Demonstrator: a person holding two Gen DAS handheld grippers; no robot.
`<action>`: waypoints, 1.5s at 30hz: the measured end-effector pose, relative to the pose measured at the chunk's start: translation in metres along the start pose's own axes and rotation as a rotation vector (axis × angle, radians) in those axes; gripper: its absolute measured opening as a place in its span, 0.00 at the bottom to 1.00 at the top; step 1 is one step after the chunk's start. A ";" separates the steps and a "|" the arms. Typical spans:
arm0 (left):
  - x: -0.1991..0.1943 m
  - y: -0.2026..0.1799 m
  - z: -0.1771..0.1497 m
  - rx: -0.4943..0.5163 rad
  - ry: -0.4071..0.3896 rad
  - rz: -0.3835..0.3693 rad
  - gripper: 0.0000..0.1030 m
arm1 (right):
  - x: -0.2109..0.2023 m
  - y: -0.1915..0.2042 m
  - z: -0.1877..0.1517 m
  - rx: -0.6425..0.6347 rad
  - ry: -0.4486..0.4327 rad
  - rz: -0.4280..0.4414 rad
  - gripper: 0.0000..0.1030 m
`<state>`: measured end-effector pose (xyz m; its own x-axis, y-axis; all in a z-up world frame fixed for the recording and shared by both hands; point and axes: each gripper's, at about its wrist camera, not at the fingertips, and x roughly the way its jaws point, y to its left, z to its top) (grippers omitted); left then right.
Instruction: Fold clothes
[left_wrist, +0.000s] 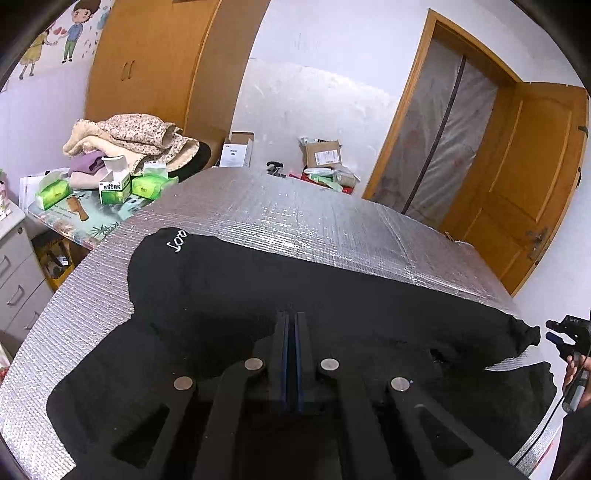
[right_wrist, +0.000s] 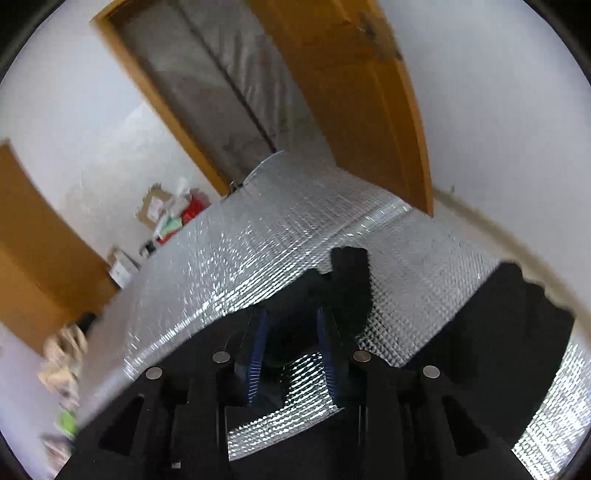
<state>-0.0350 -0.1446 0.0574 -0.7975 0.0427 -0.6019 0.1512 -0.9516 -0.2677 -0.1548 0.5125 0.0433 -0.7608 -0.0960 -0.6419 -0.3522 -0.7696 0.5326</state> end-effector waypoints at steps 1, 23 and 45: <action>0.001 -0.002 0.000 0.003 0.002 -0.001 0.02 | 0.003 -0.009 0.002 0.054 0.013 0.019 0.29; 0.018 -0.034 -0.008 0.048 0.049 -0.047 0.02 | 0.003 -0.023 -0.005 0.018 -0.034 0.173 0.14; 0.024 -0.039 -0.007 0.061 0.069 -0.027 0.02 | 0.063 -0.040 0.021 -0.052 0.131 -0.145 0.07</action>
<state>-0.0560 -0.1044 0.0479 -0.7581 0.0880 -0.6462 0.0925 -0.9663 -0.2401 -0.2006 0.5505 -0.0068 -0.6252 -0.0603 -0.7781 -0.4219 -0.8126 0.4020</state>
